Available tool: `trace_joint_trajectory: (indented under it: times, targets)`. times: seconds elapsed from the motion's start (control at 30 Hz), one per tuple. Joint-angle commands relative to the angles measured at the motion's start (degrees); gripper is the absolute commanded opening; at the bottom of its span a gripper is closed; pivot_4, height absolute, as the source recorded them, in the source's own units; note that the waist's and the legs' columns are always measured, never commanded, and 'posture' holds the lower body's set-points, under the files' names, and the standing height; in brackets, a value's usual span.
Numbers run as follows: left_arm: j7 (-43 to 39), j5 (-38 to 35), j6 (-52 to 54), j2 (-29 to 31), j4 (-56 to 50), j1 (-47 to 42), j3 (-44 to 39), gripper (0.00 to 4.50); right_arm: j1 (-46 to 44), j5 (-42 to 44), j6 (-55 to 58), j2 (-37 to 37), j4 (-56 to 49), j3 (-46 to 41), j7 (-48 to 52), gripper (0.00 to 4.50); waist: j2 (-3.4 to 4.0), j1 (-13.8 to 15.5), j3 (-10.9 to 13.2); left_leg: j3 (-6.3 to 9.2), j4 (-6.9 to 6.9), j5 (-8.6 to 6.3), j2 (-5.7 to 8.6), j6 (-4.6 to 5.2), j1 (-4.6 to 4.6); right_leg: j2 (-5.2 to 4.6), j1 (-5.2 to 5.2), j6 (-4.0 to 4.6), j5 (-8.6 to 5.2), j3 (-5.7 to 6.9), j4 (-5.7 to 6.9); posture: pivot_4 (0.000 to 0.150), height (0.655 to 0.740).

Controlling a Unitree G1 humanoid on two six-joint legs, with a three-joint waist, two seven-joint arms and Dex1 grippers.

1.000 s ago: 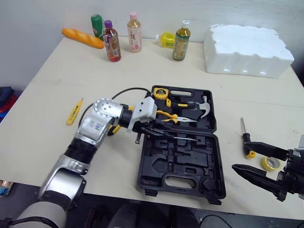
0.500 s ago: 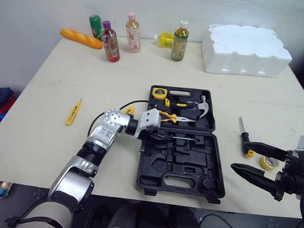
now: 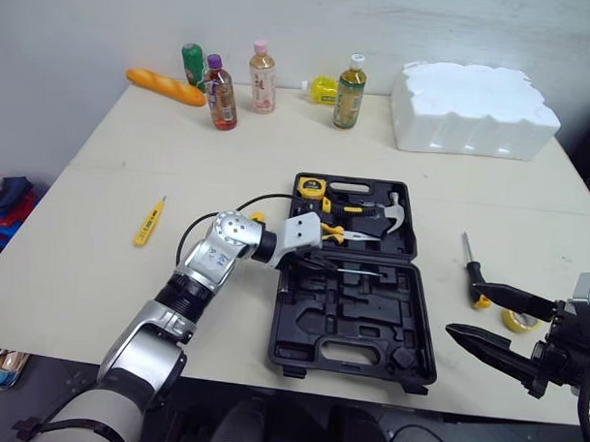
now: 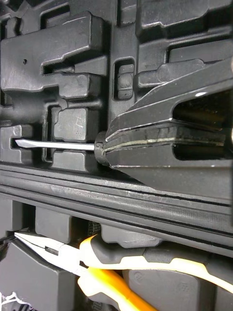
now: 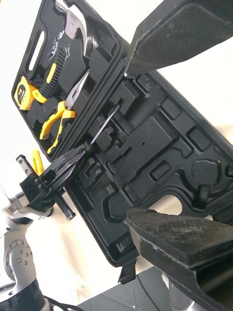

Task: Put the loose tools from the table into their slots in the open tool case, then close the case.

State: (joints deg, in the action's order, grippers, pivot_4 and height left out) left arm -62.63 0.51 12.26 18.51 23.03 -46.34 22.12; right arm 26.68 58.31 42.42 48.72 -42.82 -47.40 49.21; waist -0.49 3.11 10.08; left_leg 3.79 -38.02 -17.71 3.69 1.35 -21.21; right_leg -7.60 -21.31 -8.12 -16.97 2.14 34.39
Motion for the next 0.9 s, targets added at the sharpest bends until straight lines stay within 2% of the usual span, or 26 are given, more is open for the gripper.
trace_joint_trajectory:
  times: [0.03,0.2,0.37,0.47,0.57,0.7,0.8,0.83,0.9]
  targets:
    - [1.1,6.1,2.8,1.3,3.3,2.7,5.1,0.02,0.1,-0.4,-1.4,-0.4,-0.9,0.4,-0.2,4.5,0.04,0.0,-0.2,0.0,0.0,0.0,0.0,0.0,0.0,0.0,0.0,0.0,0.0,0.0,-0.01,0.15,0.7383]
    - [1.8,8.6,2.7,1.8,3.9,2.3,7.3,0.02,-0.3,-1.6,-1.6,-0.1,-0.5,1.2,-0.1,4.5,0.23,0.0,-0.4,0.03,0.0,-0.04,-0.06,0.04,0.05,0.01,0.21,0.01,0.07,0.07,-0.3,0.15,0.7383]
    - [2.3,7.3,1.7,1.7,3.7,2.3,6.0,0.02,-0.7,-4.9,-2.5,0.4,1.0,2.8,0.4,4.5,0.35,0.0,-0.5,0.1,0.0,-0.1,-0.13,0.1,0.1,-0.02,0.45,0.0,0.18,0.09,-0.63,0.15,0.7383]
    - [-0.3,-3.5,4.3,0.7,-1.4,3.2,-3.1,0.02,-1.6,-7.2,-3.4,0.6,2.3,2.9,0.0,4.5,0.44,0.0,-0.5,0.19,0.0,-0.13,-0.22,0.06,0.08,-0.04,0.51,0.06,0.21,0.05,-0.79,0.15,0.7383]
    - [-4.2,-15.7,11.1,4.7,-10.8,6.8,-14.2,0.91,-0.8,-9.7,-4.5,0.6,5.4,0.0,1.1,4.5,0.39,-0.9,-0.2,0.11,0.01,-0.13,-0.3,-0.07,-0.33,-0.04,-0.12,0.12,0.22,0.01,-0.55,0.15,0.7383]
    - [-5.3,-24.1,20.1,13.0,-20.9,13.7,-22.9,2.73,0.6,-12.4,-6.1,1.0,11.5,-4.8,4.1,4.5,0.35,-1.6,0.0,0.16,0.13,0.16,-0.55,-0.77,-0.57,0.08,-0.59,0.54,-0.02,0.03,-0.24,0.15,0.7383]
    - [-5.1,-29.6,27.1,22.6,-24.0,22.2,-34.8,4.15,3.6,-16.1,-7.5,3.0,20.9,-10.4,9.1,4.5,0.48,-1.8,0.1,0.12,0.36,0.19,-0.54,-0.81,-0.56,0.1,-0.65,0.59,-0.05,0.16,-0.31,0.15,0.7383]
    - [-4.2,-30.0,28.1,25.1,-22.7,24.5,-38.0,4.37,4.4,-17.6,-8.5,3.5,24.1,-11.7,10.0,4.5,0.45,-1.7,0.1,0.0,0.5,0.19,-0.53,-0.78,-0.46,0.1,-0.64,0.59,-0.05,0.17,-0.35,0.15,0.7383]
    - [-1.9,-29.4,27.1,29.0,-17.7,28.7,-44.6,4.37,5.6,-19.6,-10.1,4.1,29.0,-14.1,11.8,4.5,0.39,-1.6,0.1,-0.06,0.8,0.15,-0.53,-0.71,-0.26,0.11,-0.53,0.61,-0.07,0.27,-0.52,0.15,0.7383]
